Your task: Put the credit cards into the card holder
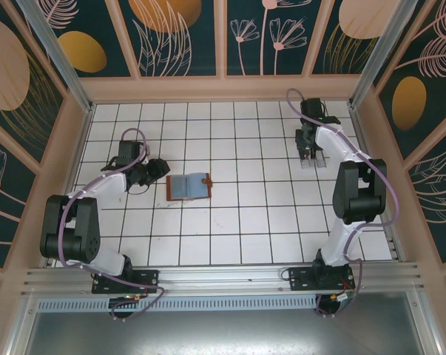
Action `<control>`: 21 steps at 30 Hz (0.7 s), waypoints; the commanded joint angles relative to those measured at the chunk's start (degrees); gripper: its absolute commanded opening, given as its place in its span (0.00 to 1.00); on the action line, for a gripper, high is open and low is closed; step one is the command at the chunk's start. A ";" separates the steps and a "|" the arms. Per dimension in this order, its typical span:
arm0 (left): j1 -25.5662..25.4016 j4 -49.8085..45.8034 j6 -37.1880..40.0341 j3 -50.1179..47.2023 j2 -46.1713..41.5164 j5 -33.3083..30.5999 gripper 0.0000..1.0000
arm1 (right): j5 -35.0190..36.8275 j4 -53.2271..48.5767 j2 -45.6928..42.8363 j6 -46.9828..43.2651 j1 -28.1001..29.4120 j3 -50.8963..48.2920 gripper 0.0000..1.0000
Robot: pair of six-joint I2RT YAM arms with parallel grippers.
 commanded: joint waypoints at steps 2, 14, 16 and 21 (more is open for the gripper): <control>-0.17 0.44 0.18 1.08 1.12 1.26 0.42 | -6.22 0.42 -0.74 0.20 0.11 0.86 0.40; -0.17 0.27 0.20 0.81 1.09 1.42 0.42 | -5.55 -0.56 2.97 0.49 -0.63 2.08 0.39; -0.17 0.56 0.02 0.72 1.37 1.79 0.42 | -5.64 -0.78 3.29 0.59 -0.63 2.08 0.39; -0.17 0.64 -0.27 0.77 1.51 1.79 0.42 | -5.21 -0.85 3.17 0.56 -0.66 1.90 0.38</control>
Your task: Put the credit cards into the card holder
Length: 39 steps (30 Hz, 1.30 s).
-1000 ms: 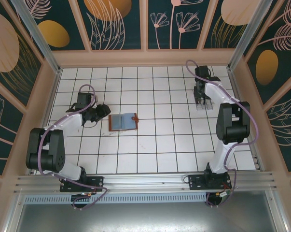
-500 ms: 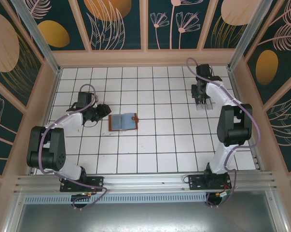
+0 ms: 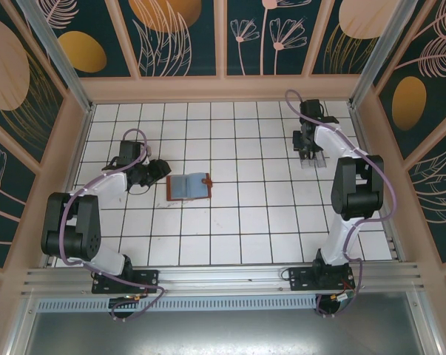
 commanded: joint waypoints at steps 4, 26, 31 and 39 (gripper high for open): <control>-0.15 0.12 0.13 1.20 0.92 0.71 0.42 | -0.45 -0.73 -0.02 0.51 -0.32 0.87 0.36; -0.17 1.18 -0.44 0.32 0.70 1.30 0.41 | 2.08 2.44 -1.92 1.20 -0.42 -3.31 0.34; -0.19 0.64 -0.29 0.58 0.49 1.07 0.41 | 1.01 2.57 -2.23 1.28 -0.37 -3.59 0.27; -0.18 1.57 -0.62 -0.03 0.78 1.63 0.41 | 0.35 1.78 -3.04 0.51 -0.39 -2.80 0.08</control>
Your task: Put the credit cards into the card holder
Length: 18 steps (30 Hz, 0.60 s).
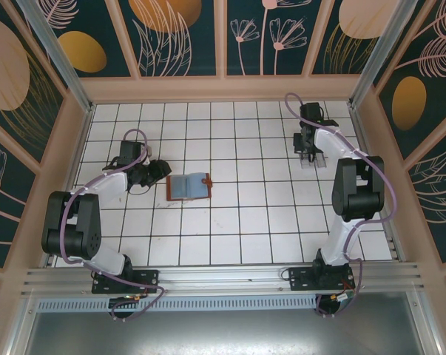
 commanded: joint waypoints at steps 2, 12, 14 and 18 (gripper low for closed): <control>-0.20 0.58 -0.16 0.32 0.55 1.28 0.41 | -1.82 -0.99 -2.04 0.18 -0.35 0.52 0.03; -0.15 -1.10 0.33 0.28 -1.96 1.03 0.41 | -3.48 -2.04 -10.11 1.66 0.15 1.43 0.00; -0.15 -3.74 2.21 1.01 -2.52 1.20 0.41 | -4.52 -1.49 -13.42 1.63 0.61 0.61 0.00; -0.06 -8.25 4.96 -0.39 -5.53 -2.86 0.43 | -11.80 -0.18 -18.66 1.55 3.91 -0.61 0.00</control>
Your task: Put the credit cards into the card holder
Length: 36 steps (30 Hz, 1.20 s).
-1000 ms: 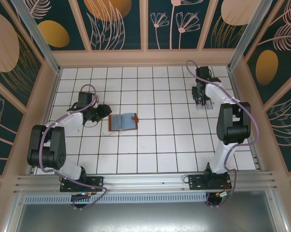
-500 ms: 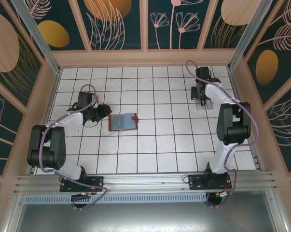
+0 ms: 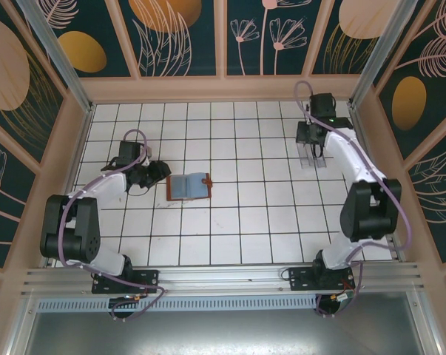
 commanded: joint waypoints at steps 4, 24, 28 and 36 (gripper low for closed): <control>-0.08 -4.74 2.43 -2.01 -3.06 -4.42 0.47 | -17.89 8.20 -4.07 6.13 13.47 -5.15 0.00; -3.31 -0.48 1.54 -2.40 5.85 -0.43 0.38 | -49.53 43.93 20.73 28.54 30.72 -13.56 0.00; -3.61 0.19 0.41 -2.73 7.17 -1.20 0.32 | -49.25 41.58 22.79 28.21 30.35 -11.94 0.00; -3.60 0.10 0.53 -2.78 8.41 -1.19 0.27 | -48.85 40.17 24.70 28.43 30.20 -12.28 0.00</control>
